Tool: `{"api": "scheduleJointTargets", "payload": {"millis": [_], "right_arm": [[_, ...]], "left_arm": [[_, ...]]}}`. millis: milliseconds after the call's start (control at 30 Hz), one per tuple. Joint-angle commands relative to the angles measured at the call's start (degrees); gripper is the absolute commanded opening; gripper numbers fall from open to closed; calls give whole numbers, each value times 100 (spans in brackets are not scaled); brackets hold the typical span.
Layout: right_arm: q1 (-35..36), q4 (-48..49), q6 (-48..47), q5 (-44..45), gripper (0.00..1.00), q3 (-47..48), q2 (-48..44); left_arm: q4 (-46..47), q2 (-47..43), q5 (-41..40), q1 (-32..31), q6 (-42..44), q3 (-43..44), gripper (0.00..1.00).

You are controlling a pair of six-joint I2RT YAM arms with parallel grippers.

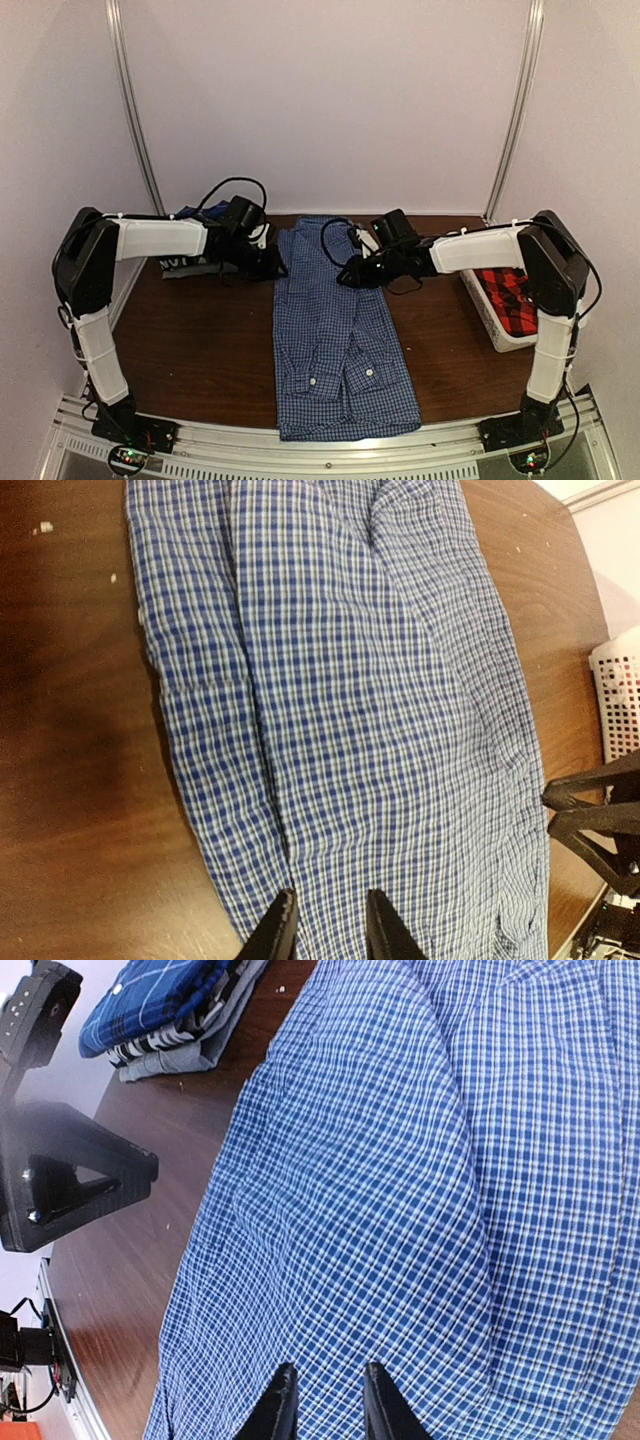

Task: Fold and stack the long sleeve shirts
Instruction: Smooth out the rectangle-folded shirt at the center of the board, then move the rectangle-folded shirt to the center of the board.

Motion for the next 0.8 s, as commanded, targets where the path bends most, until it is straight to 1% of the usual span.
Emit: {"api": "scheduleJointTargets", "payload": {"millis": [0,167,267,367,567,767], "right_arm": [[97,192,72,-212,24,-259,-14],[120,334,163,-207,24,-562,-22],[121,363,157,-78,24,-784,-140],[119,335,129,6,24,-945,-187],[-26,324,162,169,24,-1355,-517],[-383,253,133,401,29,-1915,-1078]], "left_arm": [[807,-387,600,-14,-346,-879,25],[870,-571,451,-14,-461,-1381,25],[878,-589,387,-14,-452,-1535,28],[875,-464,393,-14,-413,-1519,28],[673,-207,111,-14,-261,-1335,28],[642,-135,105,-23,-197,-1337,28]]}}
